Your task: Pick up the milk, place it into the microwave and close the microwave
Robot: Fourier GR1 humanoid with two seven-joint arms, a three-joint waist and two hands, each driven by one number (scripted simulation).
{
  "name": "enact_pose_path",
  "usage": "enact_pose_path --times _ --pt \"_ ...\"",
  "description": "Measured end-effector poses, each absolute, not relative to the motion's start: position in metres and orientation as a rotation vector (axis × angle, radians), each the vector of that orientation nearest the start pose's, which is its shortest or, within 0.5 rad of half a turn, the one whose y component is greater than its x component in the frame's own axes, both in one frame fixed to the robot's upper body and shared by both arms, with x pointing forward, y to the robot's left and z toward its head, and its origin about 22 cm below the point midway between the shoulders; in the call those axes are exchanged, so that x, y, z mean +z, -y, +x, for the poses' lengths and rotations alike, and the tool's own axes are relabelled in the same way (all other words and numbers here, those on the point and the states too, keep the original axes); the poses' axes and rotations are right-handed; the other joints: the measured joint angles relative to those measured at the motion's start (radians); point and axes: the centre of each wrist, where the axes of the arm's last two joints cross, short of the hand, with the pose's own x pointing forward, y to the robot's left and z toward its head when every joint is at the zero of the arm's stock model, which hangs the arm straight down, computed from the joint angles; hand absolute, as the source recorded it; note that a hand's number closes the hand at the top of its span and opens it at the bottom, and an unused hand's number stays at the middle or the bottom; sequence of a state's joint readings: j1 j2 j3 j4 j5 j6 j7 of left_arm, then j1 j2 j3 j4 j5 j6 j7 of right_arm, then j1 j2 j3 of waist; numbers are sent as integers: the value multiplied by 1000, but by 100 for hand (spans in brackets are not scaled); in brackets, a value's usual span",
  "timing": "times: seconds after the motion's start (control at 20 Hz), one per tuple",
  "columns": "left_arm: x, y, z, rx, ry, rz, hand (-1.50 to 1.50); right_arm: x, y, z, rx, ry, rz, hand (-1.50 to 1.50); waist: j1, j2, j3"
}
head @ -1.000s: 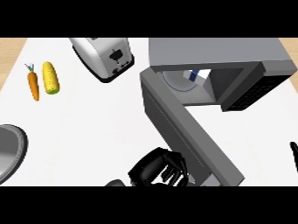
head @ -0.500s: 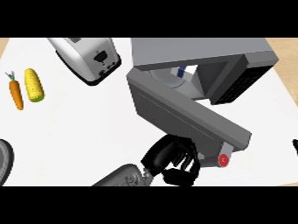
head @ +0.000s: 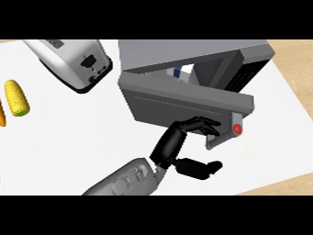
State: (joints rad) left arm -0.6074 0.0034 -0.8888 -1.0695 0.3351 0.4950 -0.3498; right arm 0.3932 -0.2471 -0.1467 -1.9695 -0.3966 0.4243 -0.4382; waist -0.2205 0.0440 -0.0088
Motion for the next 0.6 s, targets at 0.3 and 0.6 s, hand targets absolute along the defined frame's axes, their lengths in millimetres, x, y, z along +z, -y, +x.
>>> enact_pose_path --times 0.3,0.6 --pt "11 -6 285 -472 1882 -309 -150 62 325 149 106 2114 323 -150 -42 13 1" --pt "22 -1 300 -436 1920 -286 -150 71 326 156 124 2124 379 -150 -74 25 3"
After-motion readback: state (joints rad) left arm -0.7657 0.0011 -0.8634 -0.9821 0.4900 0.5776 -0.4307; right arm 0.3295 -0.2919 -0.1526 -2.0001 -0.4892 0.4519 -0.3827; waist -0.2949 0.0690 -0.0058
